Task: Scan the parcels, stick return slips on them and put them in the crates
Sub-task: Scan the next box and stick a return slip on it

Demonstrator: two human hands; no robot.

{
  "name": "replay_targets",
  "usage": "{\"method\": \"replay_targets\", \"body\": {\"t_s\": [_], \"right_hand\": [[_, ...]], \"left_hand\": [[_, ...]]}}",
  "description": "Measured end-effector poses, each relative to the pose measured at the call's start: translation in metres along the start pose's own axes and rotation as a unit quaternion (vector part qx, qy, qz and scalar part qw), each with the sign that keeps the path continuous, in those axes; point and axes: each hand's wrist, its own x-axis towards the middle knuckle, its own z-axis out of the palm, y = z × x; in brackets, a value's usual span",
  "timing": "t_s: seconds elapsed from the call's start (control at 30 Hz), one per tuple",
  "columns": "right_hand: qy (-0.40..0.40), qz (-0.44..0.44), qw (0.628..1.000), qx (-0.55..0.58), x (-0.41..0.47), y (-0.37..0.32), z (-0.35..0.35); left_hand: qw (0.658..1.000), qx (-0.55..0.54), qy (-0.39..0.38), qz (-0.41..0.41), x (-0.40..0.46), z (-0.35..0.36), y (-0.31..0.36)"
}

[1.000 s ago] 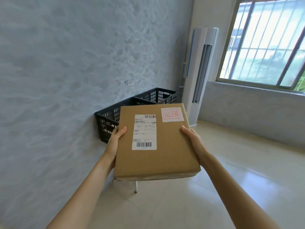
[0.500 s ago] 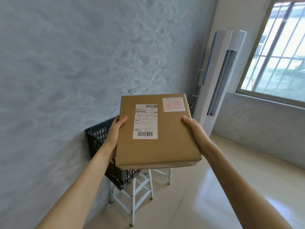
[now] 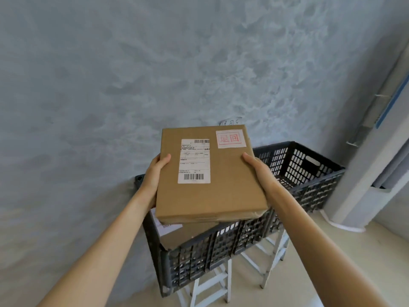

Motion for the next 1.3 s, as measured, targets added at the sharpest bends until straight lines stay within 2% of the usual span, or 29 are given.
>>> {"method": "replay_targets", "body": {"t_s": [0.2, 0.4, 0.5, 0.7, 0.8, 1.03, 1.3], "right_hand": [[-0.092, 0.068, 0.993, -0.001, 0.117, 0.026, -0.004], [-0.17, 0.158, 0.973, -0.017, 0.183, 0.091, 0.013], [-0.181, 0.204, 0.962, -0.032, 0.207, 0.128, 0.019], [-0.212, 0.275, 0.936, -0.061, 0.235, 0.176, 0.03], [-0.22, 0.294, 0.926, -0.092, 0.241, 0.191, 0.037], [-0.197, 0.352, 0.899, -0.172, 0.238, 0.218, 0.047], [-0.196, 0.341, 0.898, -0.197, 0.241, 0.227, 0.048]], "left_hand": [[0.991, 0.019, 0.123, -0.049, 0.056, -0.003, -0.034], [0.957, 0.056, 0.247, -0.139, 0.076, -0.021, -0.087], [0.939, 0.108, 0.269, -0.187, 0.088, -0.03, -0.115], [0.899, 0.144, 0.331, -0.248, 0.113, -0.049, -0.16], [0.883, 0.162, 0.346, -0.273, 0.117, -0.055, -0.176], [0.857, 0.238, 0.33, -0.317, 0.125, -0.07, -0.208], [0.856, 0.262, 0.332, -0.296, 0.124, -0.058, -0.203]]}}
